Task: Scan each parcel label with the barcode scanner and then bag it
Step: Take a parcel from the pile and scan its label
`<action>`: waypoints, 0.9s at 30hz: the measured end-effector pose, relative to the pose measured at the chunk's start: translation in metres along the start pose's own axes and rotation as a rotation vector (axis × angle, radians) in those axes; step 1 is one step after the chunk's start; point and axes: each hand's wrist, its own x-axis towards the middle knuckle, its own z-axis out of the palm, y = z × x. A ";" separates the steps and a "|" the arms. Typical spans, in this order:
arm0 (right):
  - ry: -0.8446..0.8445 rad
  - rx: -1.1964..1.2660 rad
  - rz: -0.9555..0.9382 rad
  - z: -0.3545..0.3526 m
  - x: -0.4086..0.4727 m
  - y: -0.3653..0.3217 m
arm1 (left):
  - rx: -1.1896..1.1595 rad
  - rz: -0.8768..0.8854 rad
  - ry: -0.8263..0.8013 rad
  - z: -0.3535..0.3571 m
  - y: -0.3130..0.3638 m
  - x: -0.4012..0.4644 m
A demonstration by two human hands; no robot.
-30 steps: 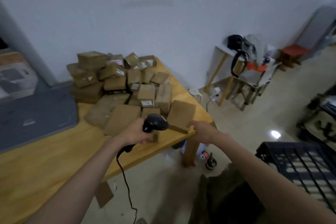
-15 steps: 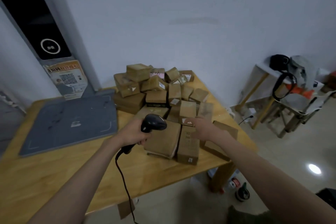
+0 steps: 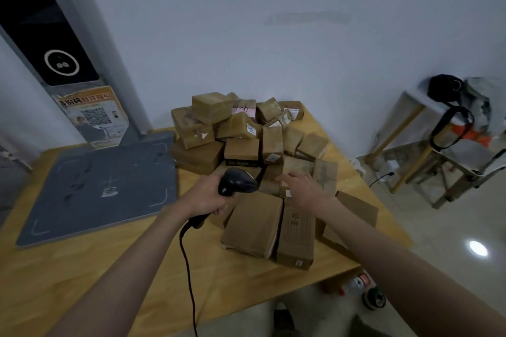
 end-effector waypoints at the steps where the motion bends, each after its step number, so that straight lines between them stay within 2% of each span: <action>1: -0.009 0.011 0.006 0.002 0.009 0.005 | -0.005 -0.001 -0.002 0.002 0.002 0.009; 15: -0.185 0.065 0.078 0.027 0.116 0.104 | -0.007 -0.144 -0.083 0.037 0.017 0.144; 19: -0.237 0.019 0.015 0.039 0.140 0.121 | -0.054 -0.195 -0.116 0.044 0.013 0.165; 23: -0.199 0.040 -0.027 0.042 0.154 0.124 | -0.105 -0.256 -0.088 0.045 0.005 0.175; 27: -0.103 0.153 -0.058 0.028 0.147 0.120 | -0.180 -0.272 0.046 0.039 0.007 0.175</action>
